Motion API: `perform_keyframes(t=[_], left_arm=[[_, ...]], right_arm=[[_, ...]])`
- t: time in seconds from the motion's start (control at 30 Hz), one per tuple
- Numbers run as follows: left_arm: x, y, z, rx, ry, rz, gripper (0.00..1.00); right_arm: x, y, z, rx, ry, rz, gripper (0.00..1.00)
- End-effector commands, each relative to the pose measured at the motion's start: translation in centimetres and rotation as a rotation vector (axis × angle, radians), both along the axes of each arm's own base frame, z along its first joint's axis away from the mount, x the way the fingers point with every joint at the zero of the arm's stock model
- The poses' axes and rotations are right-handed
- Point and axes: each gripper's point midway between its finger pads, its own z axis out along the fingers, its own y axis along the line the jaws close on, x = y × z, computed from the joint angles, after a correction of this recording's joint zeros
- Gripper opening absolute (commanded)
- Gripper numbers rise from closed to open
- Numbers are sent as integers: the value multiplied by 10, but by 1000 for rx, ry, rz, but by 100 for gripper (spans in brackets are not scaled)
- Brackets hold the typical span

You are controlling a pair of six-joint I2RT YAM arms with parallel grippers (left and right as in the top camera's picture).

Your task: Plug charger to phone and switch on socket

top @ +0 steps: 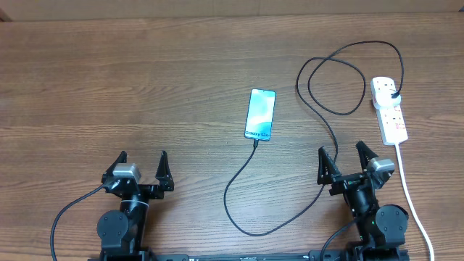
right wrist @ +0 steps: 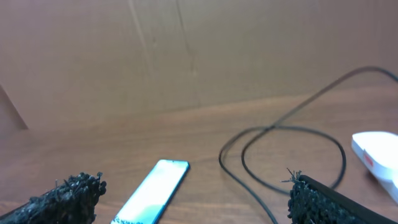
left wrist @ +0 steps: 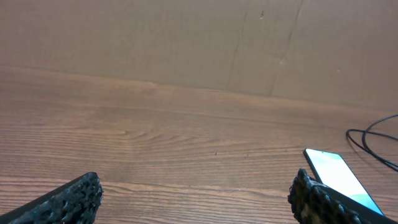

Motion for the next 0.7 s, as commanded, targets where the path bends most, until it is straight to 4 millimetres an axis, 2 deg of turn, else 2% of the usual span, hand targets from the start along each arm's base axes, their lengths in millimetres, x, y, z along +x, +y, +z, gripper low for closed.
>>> perform_keyframes(t=[0.0, 0.67], left_arm=[[-1, -2, 1, -15, -5, -11, 100], [-1, -2, 1, -15, -5, -11, 100]], right_arm=[[1, -3, -3, -8, -1, -20, 100], [2, -8, -4, -9, 3, -48, 100]])
